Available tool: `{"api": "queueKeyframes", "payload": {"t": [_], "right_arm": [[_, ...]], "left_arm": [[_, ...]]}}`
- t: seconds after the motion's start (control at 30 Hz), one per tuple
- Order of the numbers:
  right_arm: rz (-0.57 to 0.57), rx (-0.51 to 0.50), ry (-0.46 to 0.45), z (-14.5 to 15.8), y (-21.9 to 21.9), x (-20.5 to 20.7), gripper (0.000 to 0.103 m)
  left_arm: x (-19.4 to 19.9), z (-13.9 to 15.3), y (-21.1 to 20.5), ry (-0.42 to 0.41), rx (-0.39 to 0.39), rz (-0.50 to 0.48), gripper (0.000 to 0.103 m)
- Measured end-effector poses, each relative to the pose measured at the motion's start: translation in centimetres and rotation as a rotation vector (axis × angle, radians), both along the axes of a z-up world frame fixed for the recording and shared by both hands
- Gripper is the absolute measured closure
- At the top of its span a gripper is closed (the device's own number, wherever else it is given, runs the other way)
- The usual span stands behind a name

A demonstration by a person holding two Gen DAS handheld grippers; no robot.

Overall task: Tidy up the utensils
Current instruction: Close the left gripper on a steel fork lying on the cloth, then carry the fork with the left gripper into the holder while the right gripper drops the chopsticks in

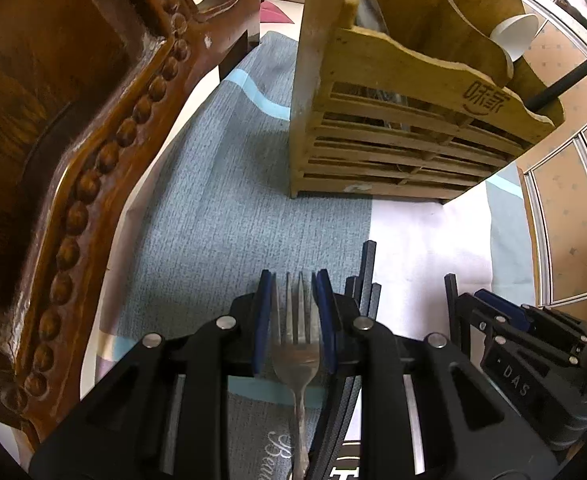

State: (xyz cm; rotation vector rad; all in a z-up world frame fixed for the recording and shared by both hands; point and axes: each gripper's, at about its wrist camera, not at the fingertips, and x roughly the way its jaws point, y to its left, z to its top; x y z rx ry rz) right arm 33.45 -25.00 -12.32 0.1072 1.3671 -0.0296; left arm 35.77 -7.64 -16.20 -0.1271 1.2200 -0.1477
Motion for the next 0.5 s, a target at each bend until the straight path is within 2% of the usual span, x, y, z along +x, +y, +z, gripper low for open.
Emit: {"api": "queueKeyframes", "payload": {"t": [0.2,0.3,0.43,0.5], "right_arm": [[-0.04,0.101,0.027,-0.3,-2.2,0.3,0.087],[0.008,0.061,0.026,-0.2,-1.1,0.3,0.087],[0.073,-0.065,0.03,-0.4,1.4,0.4,0.087],[0.078,-0.076,0.029,-0.4,2.0,0.2,0.091]], "left_arm": [[0.2,-0.6,-0.2,0.003,0.004,-0.01,0.081],[0.6,-1.2,-0.7,0.01,0.004,-0.008,0.081],[1.0,-1.5,-0.7,0.02,0.003,-0.005,0.081],[1.4,-1.9,-0.8,0.032,0.005,-0.002,0.081]]}}
